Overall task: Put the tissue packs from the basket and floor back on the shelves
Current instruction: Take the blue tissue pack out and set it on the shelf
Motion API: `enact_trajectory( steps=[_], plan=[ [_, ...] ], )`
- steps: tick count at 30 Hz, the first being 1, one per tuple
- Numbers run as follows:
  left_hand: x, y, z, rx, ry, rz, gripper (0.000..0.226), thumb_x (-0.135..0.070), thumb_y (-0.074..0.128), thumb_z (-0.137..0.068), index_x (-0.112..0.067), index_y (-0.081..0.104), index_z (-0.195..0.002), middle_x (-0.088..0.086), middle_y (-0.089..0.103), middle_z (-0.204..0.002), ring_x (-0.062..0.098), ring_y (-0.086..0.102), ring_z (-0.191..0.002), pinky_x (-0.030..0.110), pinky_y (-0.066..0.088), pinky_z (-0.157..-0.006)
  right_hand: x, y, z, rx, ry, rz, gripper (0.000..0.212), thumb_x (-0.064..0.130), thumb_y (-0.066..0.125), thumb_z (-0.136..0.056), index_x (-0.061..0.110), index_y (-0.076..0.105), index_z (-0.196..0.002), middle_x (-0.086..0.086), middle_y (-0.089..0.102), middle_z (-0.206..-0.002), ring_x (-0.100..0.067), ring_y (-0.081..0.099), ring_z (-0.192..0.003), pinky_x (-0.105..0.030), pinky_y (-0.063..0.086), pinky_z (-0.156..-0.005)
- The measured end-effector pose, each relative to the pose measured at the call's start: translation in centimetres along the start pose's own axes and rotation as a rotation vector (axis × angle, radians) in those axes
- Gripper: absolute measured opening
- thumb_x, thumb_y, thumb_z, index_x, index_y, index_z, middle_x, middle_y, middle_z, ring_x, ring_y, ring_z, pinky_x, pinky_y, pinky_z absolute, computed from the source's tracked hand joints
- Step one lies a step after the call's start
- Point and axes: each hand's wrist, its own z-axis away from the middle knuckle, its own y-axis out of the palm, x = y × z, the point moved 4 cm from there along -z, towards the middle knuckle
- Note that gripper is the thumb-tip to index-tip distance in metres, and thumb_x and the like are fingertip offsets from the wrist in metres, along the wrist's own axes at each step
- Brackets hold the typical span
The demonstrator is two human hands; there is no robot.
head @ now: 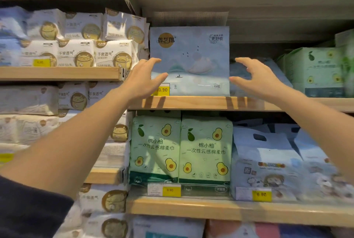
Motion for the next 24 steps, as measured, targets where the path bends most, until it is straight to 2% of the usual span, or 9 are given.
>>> enact_trajectory(
  steps=[7, 10, 12, 18, 22, 24],
  plan=[
    [-4.9, -0.6, 8.8, 0.02, -0.031, 0.059, 0.053, -0.034, 0.053, -0.091, -0.016, 0.039, -0.138, 0.01, 0.044, -0.139, 0.025, 0.042, -0.127, 0.043, 0.034, -0.106, -1.8, -3.4, 9.2, 0.101, 0.055, -0.108, 0.062, 0.033, 0.057, -0.087, 0.021, 0.03, -0.141, -0.007, 0.034, -0.146, -0.025, 0.032, -0.133, -0.04, 0.029, -0.106],
    [-7.7, 0.1, 13.3, 0.039, -0.095, 0.077, 0.055, -0.036, 0.053, -0.091, -0.017, 0.037, -0.14, 0.008, 0.044, -0.14, 0.023, 0.04, -0.128, 0.042, 0.033, -0.107, -3.1, -5.0, 13.9, 0.15, 0.047, -0.163, 0.063, 0.034, 0.058, -0.085, 0.02, 0.031, -0.14, -0.007, 0.037, -0.144, -0.027, 0.038, -0.129, -0.042, 0.035, -0.101],
    [-8.6, 0.8, 16.0, 0.051, -0.147, 0.112, 0.055, -0.035, 0.053, -0.09, -0.018, 0.036, -0.14, 0.007, 0.044, -0.139, 0.023, 0.043, -0.125, 0.043, 0.037, -0.104, -3.9, -5.1, 16.9, 0.199, 0.062, -0.17, 0.064, 0.032, 0.059, -0.086, 0.019, 0.029, -0.141, -0.007, 0.035, -0.146, -0.025, 0.034, -0.132, -0.038, 0.031, -0.104],
    [-11.8, 2.1, 27.3, 0.197, -0.24, 0.166, 0.052, -0.034, 0.054, -0.09, -0.021, 0.04, -0.138, 0.01, 0.045, -0.138, 0.027, 0.045, -0.125, 0.048, 0.037, -0.104, -5.7, -5.6, 28.5, 0.381, 0.118, -0.212, 0.059, 0.022, 0.057, -0.088, 0.013, 0.031, -0.14, -0.011, 0.036, -0.145, -0.025, 0.032, -0.134, -0.03, 0.026, -0.104],
    [-12.6, 2.2, 34.1, 0.304, -0.293, 0.147, 0.052, -0.034, 0.053, -0.091, -0.022, 0.038, -0.139, 0.006, 0.044, -0.139, 0.023, 0.041, -0.128, 0.039, 0.035, -0.105, -5.8, -5.6, 34.9, 0.482, 0.167, -0.229, 0.062, 0.018, 0.058, -0.087, 0.01, 0.029, -0.141, -0.013, 0.035, -0.146, -0.027, 0.033, -0.133, -0.032, 0.027, -0.105],
    [-12.7, 2.5, 37.4, 0.359, -0.345, 0.166, 0.053, -0.034, 0.053, -0.091, -0.022, 0.037, -0.14, 0.005, 0.042, -0.141, 0.023, 0.039, -0.13, 0.039, 0.036, -0.105, -5.5, -5.7, 37.8, 0.498, 0.21, -0.241, 0.062, 0.018, 0.06, -0.086, 0.008, 0.03, -0.14, -0.015, 0.039, -0.142, -0.029, 0.036, -0.13, -0.034, 0.03, -0.102]
  ],
)
